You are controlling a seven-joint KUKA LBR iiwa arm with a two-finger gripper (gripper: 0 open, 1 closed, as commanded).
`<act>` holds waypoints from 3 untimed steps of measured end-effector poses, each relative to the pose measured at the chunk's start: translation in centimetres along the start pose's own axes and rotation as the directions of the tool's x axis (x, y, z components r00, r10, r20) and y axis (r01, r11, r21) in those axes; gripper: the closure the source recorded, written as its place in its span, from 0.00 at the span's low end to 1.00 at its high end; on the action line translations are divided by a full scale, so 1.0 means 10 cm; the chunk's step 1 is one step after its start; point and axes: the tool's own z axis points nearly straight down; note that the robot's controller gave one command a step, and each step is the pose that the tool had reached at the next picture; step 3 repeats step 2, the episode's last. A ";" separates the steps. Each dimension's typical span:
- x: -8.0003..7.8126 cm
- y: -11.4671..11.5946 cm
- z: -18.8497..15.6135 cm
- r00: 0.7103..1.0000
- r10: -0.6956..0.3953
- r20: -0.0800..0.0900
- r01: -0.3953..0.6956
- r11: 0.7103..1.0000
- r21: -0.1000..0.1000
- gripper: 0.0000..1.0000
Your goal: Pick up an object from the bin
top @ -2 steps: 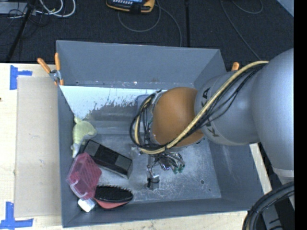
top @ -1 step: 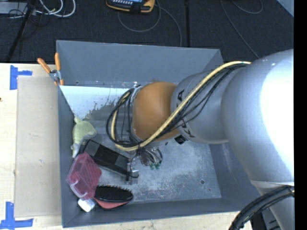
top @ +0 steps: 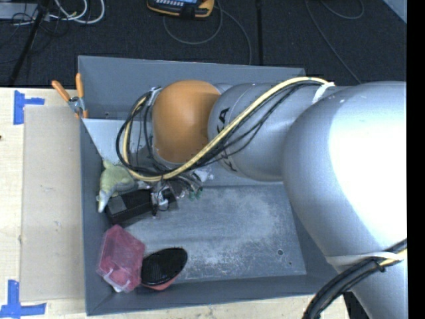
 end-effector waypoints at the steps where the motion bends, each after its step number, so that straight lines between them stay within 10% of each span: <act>1: 0.00 0.00 0.00 1.000 0.002 -0.001 -0.002 1.000 -0.001 1.00; 2: 0.02 0.02 -1.29 1.000 -0.016 -0.006 0.016 1.000 0.000 1.00; 3: 0.02 0.02 -1.29 1.000 -0.016 -0.006 0.016 1.000 0.000 1.00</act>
Offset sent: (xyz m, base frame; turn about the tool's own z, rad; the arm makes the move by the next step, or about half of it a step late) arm -0.0006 0.0020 0.1332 -0.0184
